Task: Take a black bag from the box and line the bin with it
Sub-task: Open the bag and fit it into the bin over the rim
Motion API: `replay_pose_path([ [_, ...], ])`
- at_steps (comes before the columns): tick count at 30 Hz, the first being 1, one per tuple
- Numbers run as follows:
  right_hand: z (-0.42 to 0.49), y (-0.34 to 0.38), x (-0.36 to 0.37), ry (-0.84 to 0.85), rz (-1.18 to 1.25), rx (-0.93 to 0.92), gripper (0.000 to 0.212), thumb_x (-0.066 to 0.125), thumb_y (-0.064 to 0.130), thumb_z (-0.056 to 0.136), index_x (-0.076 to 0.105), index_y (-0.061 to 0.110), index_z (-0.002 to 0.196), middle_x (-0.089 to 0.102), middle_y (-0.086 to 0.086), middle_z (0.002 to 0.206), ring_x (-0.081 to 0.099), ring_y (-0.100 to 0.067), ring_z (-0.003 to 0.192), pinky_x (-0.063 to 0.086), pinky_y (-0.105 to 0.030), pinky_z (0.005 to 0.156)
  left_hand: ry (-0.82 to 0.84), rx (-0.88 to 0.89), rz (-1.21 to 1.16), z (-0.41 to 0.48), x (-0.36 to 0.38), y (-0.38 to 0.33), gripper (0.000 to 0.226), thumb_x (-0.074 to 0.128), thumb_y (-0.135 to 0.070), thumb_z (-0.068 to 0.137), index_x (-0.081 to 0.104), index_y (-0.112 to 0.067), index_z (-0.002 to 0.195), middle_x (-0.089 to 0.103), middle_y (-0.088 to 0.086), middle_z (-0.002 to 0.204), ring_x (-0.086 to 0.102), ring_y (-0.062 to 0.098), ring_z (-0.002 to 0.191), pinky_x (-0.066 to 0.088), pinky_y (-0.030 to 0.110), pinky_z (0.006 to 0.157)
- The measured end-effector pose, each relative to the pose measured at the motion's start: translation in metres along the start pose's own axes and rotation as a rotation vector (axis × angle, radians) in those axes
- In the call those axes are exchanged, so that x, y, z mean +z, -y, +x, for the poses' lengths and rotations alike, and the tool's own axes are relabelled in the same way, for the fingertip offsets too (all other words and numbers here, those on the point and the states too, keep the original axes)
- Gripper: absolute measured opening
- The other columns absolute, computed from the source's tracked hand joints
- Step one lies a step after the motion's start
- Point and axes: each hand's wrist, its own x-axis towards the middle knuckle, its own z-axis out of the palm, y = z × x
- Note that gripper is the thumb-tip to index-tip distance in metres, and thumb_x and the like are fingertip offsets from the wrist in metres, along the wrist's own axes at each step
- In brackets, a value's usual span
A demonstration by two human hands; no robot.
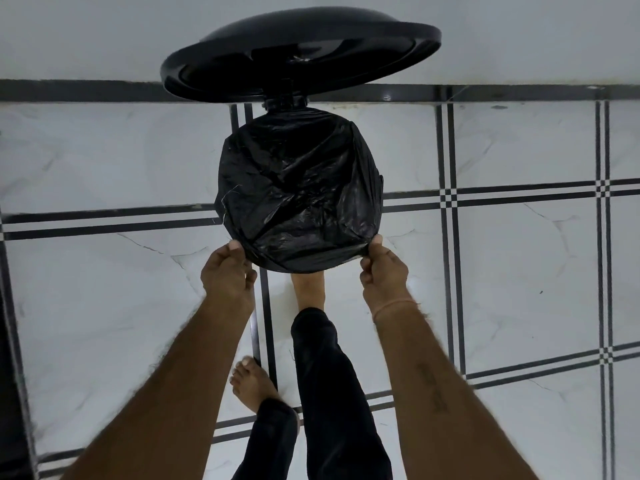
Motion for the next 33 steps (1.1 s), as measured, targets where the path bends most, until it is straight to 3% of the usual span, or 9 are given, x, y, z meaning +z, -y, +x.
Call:
replay_pose_path([
  [4, 0.017, 0.003, 0.019, 0.046, 0.183, 0.248, 0.021, 0.060, 0.016, 0.104, 0.064, 0.009, 0.084, 0.065, 0.000, 0.070, 0.054, -0.003, 0.036, 0.043, -0.013, 0.036, 0.017, -0.121, -0.012, 0.007, -0.005, 0.006, 0.005, 0.062, -0.023, 0.104, 0.066, -0.020, 0.104, 0.070, -0.004, 0.095, 0.064, 0.009, 0.086, 0.048, 0.033, 0.087],
  [7, 0.018, 0.004, 0.028, 0.029, 0.191, 0.230, 0.026, 0.048, -0.001, 0.104, 0.060, 0.004, 0.082, 0.068, -0.004, 0.053, 0.063, -0.010, 0.037, 0.049, -0.017, 0.036, 0.099, -0.121, -0.095, 0.006, -0.003, 0.008, 0.029, 0.063, -0.045, 0.100, 0.069, -0.020, 0.112, 0.073, -0.003, 0.110, 0.068, 0.015, 0.099, 0.053, 0.033, 0.088],
  [10, 0.013, 0.004, 0.028, 0.067, 0.245, 0.199, 0.022, 0.054, 0.021, 0.107, 0.066, 0.004, 0.100, 0.074, -0.010, 0.094, 0.072, -0.019, 0.082, 0.065, -0.030, 0.070, 0.085, -0.037, -0.086, 0.008, -0.003, 0.007, 0.024, 0.069, -0.037, 0.098, 0.065, -0.017, 0.111, 0.074, -0.004, 0.102, 0.070, 0.014, 0.093, 0.055, 0.029, 0.081],
  [13, 0.003, 0.010, 0.019, 0.147, 0.231, 0.132, 0.041, 0.064, 0.045, 0.098, 0.069, 0.010, 0.118, 0.073, -0.010, 0.116, 0.070, -0.026, 0.108, 0.059, -0.043, 0.098, -0.007, -0.018, -0.073, 0.007, -0.003, 0.007, 0.010, 0.070, -0.025, 0.098, 0.064, -0.017, 0.097, 0.072, -0.002, 0.089, 0.066, 0.013, 0.077, 0.055, 0.026, 0.070],
  [19, 0.004, 0.024, 0.020, 0.129, 0.191, 0.179, 0.026, 0.070, 0.036, 0.096, 0.070, 0.012, 0.105, 0.074, -0.001, 0.096, 0.071, -0.019, 0.090, 0.062, -0.033, 0.067, -0.025, -0.128, -0.153, 0.014, -0.002, 0.006, 0.018, 0.069, -0.027, 0.099, 0.067, -0.014, 0.110, 0.069, 0.000, 0.093, 0.062, 0.012, 0.080, 0.054, 0.026, 0.072],
  [22, 0.016, 0.028, 0.021, 0.107, 0.174, 0.176, 0.023, 0.069, 0.031, 0.098, 0.069, 0.009, 0.105, 0.076, -0.003, 0.090, 0.071, -0.021, 0.094, 0.062, -0.034, 0.065, -0.021, -0.167, -0.138, 0.020, -0.002, 0.003, 0.020, 0.070, -0.029, 0.099, 0.068, -0.013, 0.109, 0.069, 0.002, 0.093, 0.060, 0.015, 0.082, 0.055, 0.028, 0.071],
  [26, 0.031, 0.033, 0.027, 0.110, 0.138, 0.191, 0.023, 0.063, 0.027, 0.102, 0.067, 0.005, 0.095, 0.077, -0.004, 0.064, 0.071, -0.019, 0.078, 0.061, -0.028, 0.052, -0.016, -0.200, -0.065, 0.027, -0.001, -0.004, 0.014, 0.073, -0.023, 0.097, 0.070, -0.013, 0.106, 0.071, 0.003, 0.090, 0.061, 0.014, 0.077, 0.055, 0.026, 0.063],
  [29, 0.028, 0.032, 0.026, 0.157, 0.163, 0.189, 0.031, 0.060, 0.037, 0.102, 0.070, 0.008, 0.106, 0.080, -0.003, 0.078, 0.073, -0.019, 0.081, 0.061, -0.031, 0.060, 0.000, -0.178, -0.158, 0.025, 0.000, -0.006, 0.028, 0.066, -0.037, 0.100, 0.070, -0.014, 0.117, 0.074, 0.001, 0.107, 0.068, 0.015, 0.093, 0.058, 0.029, 0.071],
  [33, 0.020, 0.026, 0.014, 0.213, 0.184, 0.240, 0.032, 0.065, 0.045, 0.097, 0.072, 0.014, 0.098, 0.077, 0.001, 0.087, 0.069, -0.017, 0.088, 0.057, -0.029, 0.078, 0.090, -0.199, -0.269, 0.015, -0.001, 0.007, 0.031, 0.062, -0.041, 0.101, 0.067, -0.015, 0.117, 0.071, 0.003, 0.110, 0.067, 0.019, 0.101, 0.057, 0.033, 0.078],
])
